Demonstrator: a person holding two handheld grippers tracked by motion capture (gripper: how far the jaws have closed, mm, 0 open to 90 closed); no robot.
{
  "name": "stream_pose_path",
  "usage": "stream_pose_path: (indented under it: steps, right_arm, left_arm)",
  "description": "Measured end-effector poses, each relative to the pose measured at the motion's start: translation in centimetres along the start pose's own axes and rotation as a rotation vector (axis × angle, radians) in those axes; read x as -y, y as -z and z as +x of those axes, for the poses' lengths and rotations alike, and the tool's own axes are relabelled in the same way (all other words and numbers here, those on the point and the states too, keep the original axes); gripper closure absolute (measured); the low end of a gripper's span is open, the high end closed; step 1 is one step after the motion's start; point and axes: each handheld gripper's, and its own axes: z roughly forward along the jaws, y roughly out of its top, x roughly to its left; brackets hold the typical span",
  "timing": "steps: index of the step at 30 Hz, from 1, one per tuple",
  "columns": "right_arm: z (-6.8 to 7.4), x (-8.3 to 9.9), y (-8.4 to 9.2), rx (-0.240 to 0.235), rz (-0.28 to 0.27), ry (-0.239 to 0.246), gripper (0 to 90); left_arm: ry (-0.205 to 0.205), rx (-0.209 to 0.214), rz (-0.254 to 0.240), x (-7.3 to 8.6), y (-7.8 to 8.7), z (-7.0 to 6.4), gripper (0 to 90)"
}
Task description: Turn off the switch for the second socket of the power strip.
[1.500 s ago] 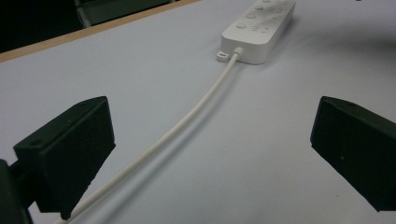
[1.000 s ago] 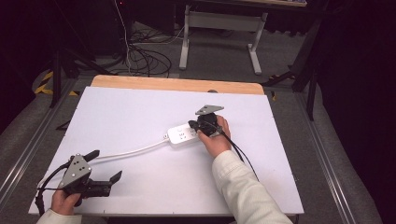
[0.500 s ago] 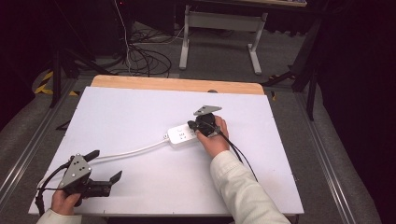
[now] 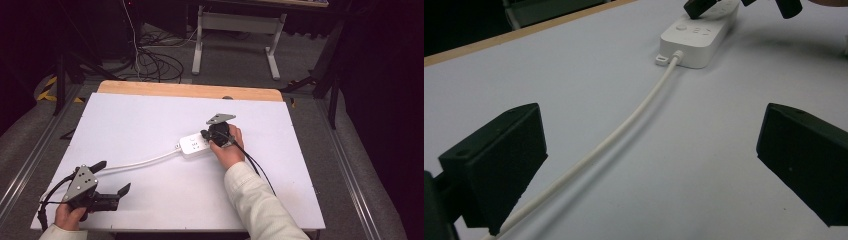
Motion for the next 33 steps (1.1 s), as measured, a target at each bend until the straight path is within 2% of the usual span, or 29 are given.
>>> stream_pose_path:
  steps: [11,22,28,33]
  right_arm:
    - [0.13,0.05,0.00,0.008,-0.001,-0.005,90.0]
    - [0.11,0.32,0.00,0.009,-0.016,-0.035,90.0]
    - [0.48,0.14,-0.06,0.036,0.002,-0.027,90.0]
    - [0.22,0.17,-0.05,0.017,-0.003,-0.044,90.0]
  left_arm:
    - [-0.009,0.003,0.003,-0.03,-0.06,-0.05,0.5]
    - [-0.007,0.005,0.005,-0.04,-0.14,-0.14,0.5]
    - [-0.005,0.006,0.006,-0.03,-0.16,-0.15,0.5]
    - [-0.002,0.006,0.005,-0.01,-0.11,-0.12,0.5]
